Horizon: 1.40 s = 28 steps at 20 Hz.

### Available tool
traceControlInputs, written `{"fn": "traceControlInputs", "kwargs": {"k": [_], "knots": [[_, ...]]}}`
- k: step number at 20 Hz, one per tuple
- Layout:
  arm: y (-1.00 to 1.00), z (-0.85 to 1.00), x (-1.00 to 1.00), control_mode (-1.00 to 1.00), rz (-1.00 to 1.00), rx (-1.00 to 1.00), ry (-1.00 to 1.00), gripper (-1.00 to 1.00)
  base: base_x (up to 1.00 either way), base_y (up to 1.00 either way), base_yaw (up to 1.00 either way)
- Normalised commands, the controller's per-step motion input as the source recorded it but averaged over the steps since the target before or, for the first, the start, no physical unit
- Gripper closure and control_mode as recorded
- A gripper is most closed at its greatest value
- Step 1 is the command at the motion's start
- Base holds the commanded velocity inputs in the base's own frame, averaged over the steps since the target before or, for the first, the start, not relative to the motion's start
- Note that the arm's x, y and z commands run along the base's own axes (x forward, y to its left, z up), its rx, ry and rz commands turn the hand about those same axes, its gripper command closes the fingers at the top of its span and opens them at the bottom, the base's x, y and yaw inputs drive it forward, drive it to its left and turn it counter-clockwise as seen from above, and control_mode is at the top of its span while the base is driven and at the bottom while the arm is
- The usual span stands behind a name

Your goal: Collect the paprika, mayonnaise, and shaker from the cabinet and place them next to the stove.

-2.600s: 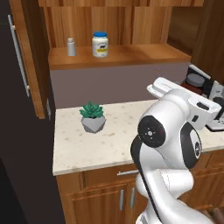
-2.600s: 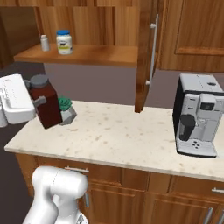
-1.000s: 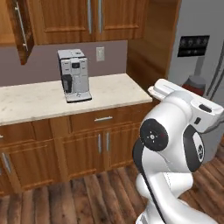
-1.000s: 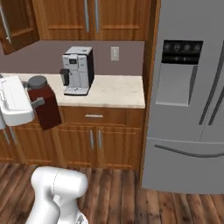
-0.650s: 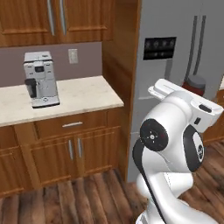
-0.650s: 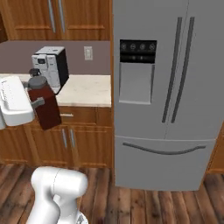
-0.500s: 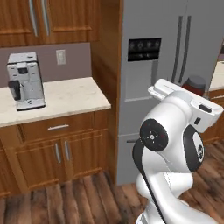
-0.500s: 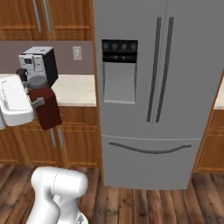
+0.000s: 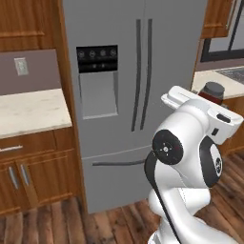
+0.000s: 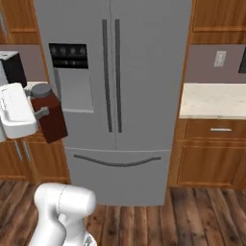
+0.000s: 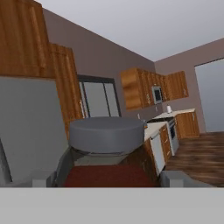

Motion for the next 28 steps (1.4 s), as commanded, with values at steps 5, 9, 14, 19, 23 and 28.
{"fn": "traceControlInputs", "kwargs": {"k": [5, 9, 14, 19, 23, 28], "knots": [[0.0, 0.0, 0.0, 1.0, 0.0, 0.0, 0.0, 1.0, 0.0, -1.0, 0.0], [0.0, 0.0, 0.0, 1.0, 0.0, 0.0, 0.0, 1.0, 0.0, -1.0, 0.0], [0.0, 0.0, 0.0, 1.0, 0.0, 0.0, 0.0, 1.0, 0.0, -1.0, 0.0], [0.0, 0.0, 0.0, 1.0, 0.0, 0.0, 0.0, 1.0, 0.04, -1.0, 0.0], [0.0, 0.0, 0.0, 1.0, 0.0, 0.0, 0.0, 1.0, 0.15, -1.0, 0.0], [0.0, 0.0, 0.0, 1.0, 0.0, 0.0, 0.0, 1.0, 0.34, -1.0, 0.0]]}}
